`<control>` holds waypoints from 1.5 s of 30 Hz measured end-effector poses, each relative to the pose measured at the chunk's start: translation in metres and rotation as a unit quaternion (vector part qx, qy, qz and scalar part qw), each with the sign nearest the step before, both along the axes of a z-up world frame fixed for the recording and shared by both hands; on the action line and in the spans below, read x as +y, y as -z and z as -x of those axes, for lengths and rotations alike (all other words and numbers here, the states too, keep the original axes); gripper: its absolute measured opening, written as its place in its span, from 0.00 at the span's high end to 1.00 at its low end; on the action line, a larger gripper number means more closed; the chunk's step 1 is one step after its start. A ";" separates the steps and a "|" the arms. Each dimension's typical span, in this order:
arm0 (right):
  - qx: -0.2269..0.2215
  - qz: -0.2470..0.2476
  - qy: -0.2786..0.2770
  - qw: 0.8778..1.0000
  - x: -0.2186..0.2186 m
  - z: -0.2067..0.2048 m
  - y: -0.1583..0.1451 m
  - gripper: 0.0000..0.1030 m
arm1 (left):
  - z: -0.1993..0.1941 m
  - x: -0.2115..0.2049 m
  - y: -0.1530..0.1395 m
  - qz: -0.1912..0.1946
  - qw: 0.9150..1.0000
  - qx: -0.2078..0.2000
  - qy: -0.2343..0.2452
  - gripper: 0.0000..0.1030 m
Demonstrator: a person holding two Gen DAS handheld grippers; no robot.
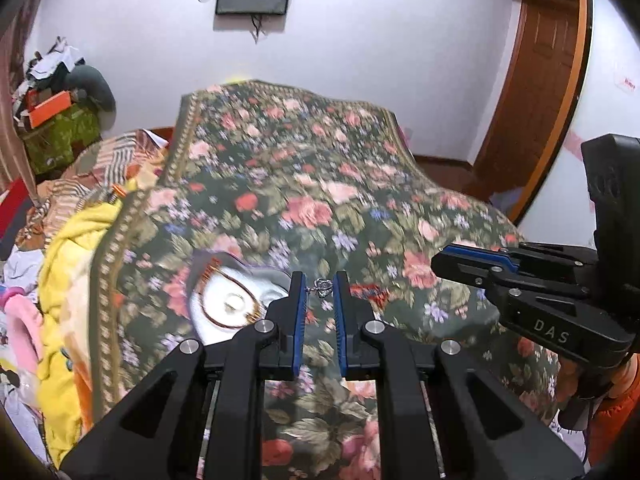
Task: Organize jewelry
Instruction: 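Carry the silver charm toward the heart tin with the left tool, then lower the silver charm into the heart tin and open the left tool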
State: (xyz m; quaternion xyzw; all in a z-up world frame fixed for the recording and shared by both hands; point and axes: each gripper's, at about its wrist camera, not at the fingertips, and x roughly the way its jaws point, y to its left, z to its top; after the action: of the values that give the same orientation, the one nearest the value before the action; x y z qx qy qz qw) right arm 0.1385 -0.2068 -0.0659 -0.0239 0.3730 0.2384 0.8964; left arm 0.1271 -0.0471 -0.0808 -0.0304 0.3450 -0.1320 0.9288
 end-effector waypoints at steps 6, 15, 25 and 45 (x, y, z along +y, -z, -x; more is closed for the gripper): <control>-0.020 -0.009 -0.022 1.000 0.023 -0.004 -0.013 0.91 | 0.002 0.024 -0.018 0.001 0.999 -0.025 -0.022 0.88; -0.025 -0.020 -0.057 0.998 0.059 -0.013 -0.015 0.91 | -0.001 0.059 -0.024 -0.006 0.998 -0.039 -0.059 0.88; -0.002 -0.015 -0.086 0.996 0.087 -0.024 0.004 0.91 | -0.015 0.083 -0.008 0.005 0.997 -0.018 -0.075 0.88; 0.066 0.013 -0.105 0.992 0.104 -0.046 0.057 0.91 | -0.049 0.075 0.043 0.010 0.997 0.042 -0.056 0.88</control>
State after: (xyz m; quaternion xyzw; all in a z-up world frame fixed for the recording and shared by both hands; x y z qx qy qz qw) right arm 0.1846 -0.1030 -0.1229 -0.0591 0.4298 0.3270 0.8396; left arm 0.1760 0.0281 -0.1237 -0.0643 0.3806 -0.0819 0.9189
